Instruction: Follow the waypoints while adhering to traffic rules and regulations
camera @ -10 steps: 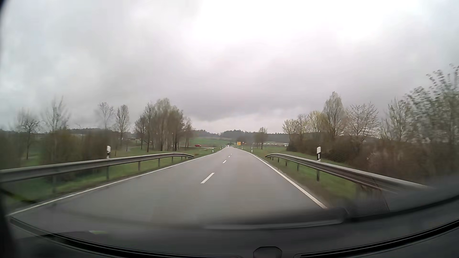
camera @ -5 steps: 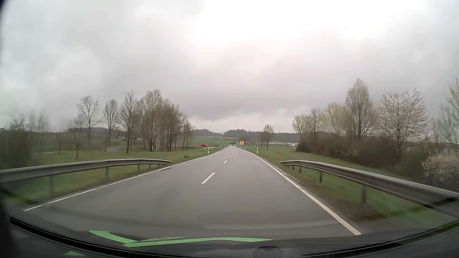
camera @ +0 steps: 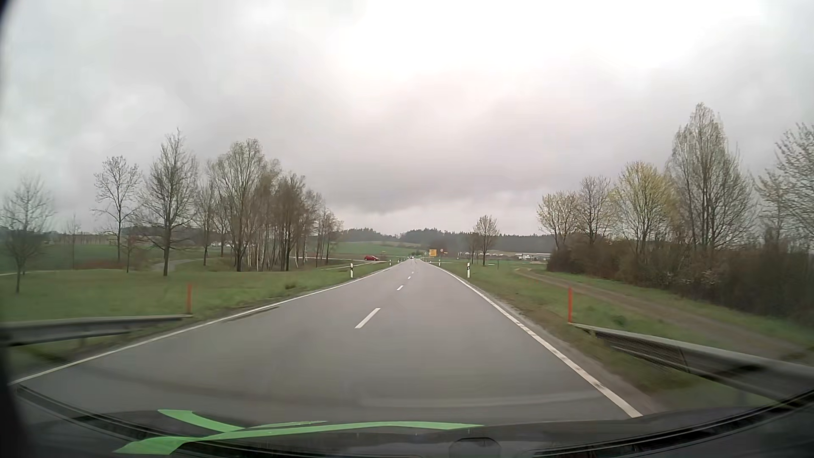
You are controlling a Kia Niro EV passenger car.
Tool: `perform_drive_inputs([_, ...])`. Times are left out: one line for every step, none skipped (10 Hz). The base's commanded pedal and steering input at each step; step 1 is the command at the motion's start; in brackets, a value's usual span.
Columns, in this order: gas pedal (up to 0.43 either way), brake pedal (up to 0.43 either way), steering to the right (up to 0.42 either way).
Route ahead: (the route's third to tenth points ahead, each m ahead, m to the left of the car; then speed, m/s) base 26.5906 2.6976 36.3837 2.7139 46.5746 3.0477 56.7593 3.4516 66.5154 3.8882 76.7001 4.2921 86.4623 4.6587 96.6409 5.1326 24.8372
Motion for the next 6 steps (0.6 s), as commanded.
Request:
perform_drive_inputs([0.169,0.0,-0.005])
perform_drive_inputs([0.15,0.0,-0.005])
perform_drive_inputs([0.138,0.0,-0.005])
perform_drive_inputs([0.138,0.0,-0.005])
perform_drive_inputs([0.138,0.0,-0.005])
perform_drive_inputs([0.157,0.0,-0.005])
